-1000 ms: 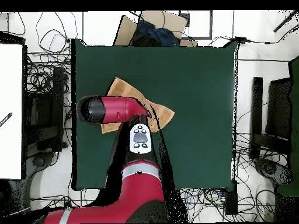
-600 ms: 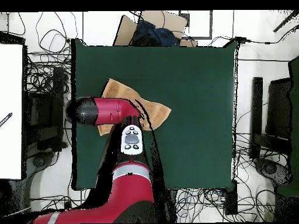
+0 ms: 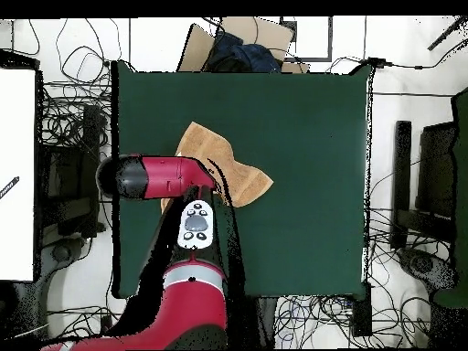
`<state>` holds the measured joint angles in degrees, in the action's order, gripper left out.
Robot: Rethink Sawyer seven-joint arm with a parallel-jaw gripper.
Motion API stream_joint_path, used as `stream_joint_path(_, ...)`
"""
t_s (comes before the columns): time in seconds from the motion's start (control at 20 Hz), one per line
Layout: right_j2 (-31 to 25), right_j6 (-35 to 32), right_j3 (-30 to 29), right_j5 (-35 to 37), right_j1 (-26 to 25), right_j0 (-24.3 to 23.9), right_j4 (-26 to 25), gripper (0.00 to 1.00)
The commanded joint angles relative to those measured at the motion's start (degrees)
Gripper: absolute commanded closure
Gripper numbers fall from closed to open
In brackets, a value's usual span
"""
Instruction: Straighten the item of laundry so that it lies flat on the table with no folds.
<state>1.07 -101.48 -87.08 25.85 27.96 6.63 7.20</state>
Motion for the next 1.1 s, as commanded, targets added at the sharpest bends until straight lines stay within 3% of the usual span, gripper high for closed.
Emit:
stream_joint_path(0.05,0.9,-15.6,-4.3,-3.1,0.0,-0.7,2.8,0.00)
stream_joint_path(0.5,-6.9,-5.4,-15.7,-6.2,5.6,-12.9,-0.2,0.00)
stream_joint_path(1.1,-8.9,-2.2,-22.6,-5.1,11.0,-18.6,-3.2,0.00)
